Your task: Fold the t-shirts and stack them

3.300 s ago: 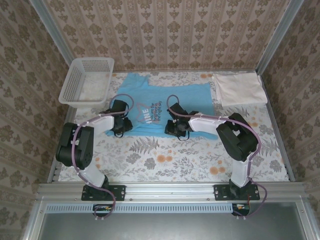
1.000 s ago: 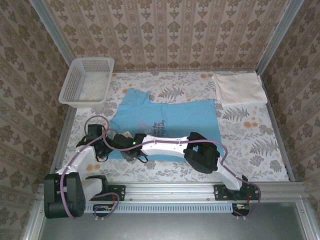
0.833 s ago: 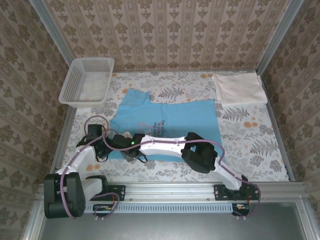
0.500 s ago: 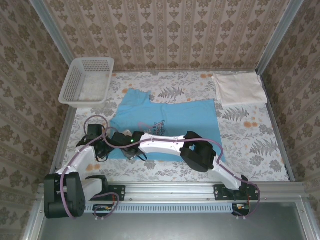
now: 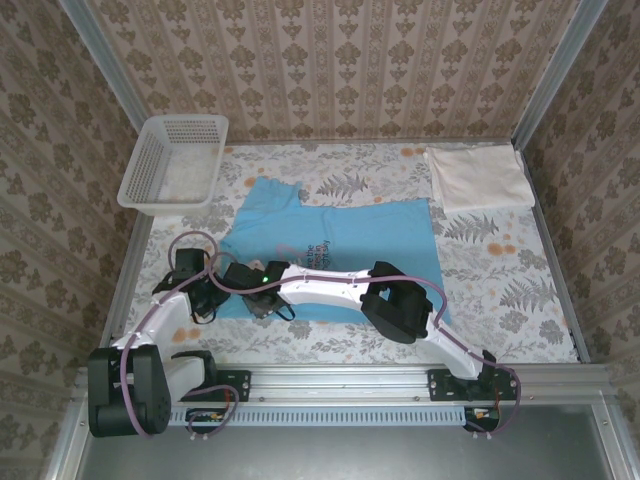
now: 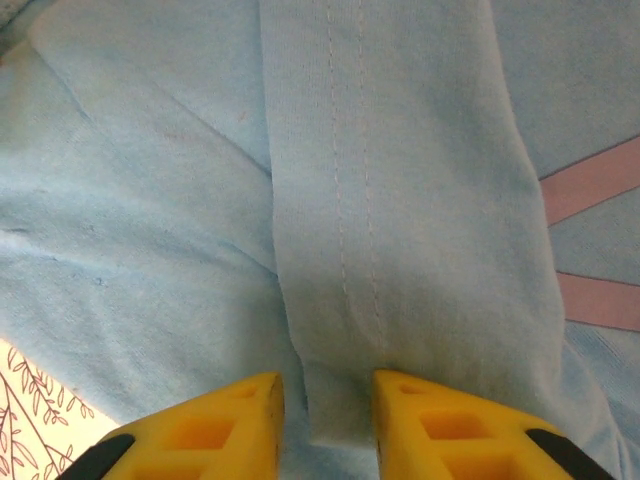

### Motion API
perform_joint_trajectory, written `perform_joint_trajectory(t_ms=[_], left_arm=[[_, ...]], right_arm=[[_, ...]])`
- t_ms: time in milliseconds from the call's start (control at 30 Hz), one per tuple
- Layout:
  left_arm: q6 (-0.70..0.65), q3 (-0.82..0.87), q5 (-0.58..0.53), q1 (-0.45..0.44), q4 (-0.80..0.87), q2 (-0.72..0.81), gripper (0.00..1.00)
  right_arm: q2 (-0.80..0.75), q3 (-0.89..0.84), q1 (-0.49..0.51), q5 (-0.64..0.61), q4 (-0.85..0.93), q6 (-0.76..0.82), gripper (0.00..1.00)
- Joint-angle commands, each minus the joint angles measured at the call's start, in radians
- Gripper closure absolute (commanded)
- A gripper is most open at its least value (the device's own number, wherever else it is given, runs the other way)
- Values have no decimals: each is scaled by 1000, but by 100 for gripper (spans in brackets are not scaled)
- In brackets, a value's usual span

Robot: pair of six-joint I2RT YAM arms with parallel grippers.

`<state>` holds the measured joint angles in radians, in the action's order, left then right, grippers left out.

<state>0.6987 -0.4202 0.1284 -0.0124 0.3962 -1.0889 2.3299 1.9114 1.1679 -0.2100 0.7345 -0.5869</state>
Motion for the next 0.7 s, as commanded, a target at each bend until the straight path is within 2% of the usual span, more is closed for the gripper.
perform_joint_trajectory(t_ms=[0, 200, 300, 500, 667], left_arm=[[-4, 7, 2, -2, 7, 18, 87], [-4, 9, -2, -1, 8, 25, 87], [-2, 9, -3, -3, 11, 27, 86], [-3, 9, -7, -3, 12, 29, 86], [-2, 11, -9, -2, 13, 34, 86]], right_arm=[[2, 20, -2, -3, 37, -9, 68], [28, 24, -2, -5, 45, -10, 69], [39, 24, -2, -5, 46, -10, 77], [51, 16, -2, -6, 39, -13, 81], [21, -34, -11, 21, -14, -31, 93]])
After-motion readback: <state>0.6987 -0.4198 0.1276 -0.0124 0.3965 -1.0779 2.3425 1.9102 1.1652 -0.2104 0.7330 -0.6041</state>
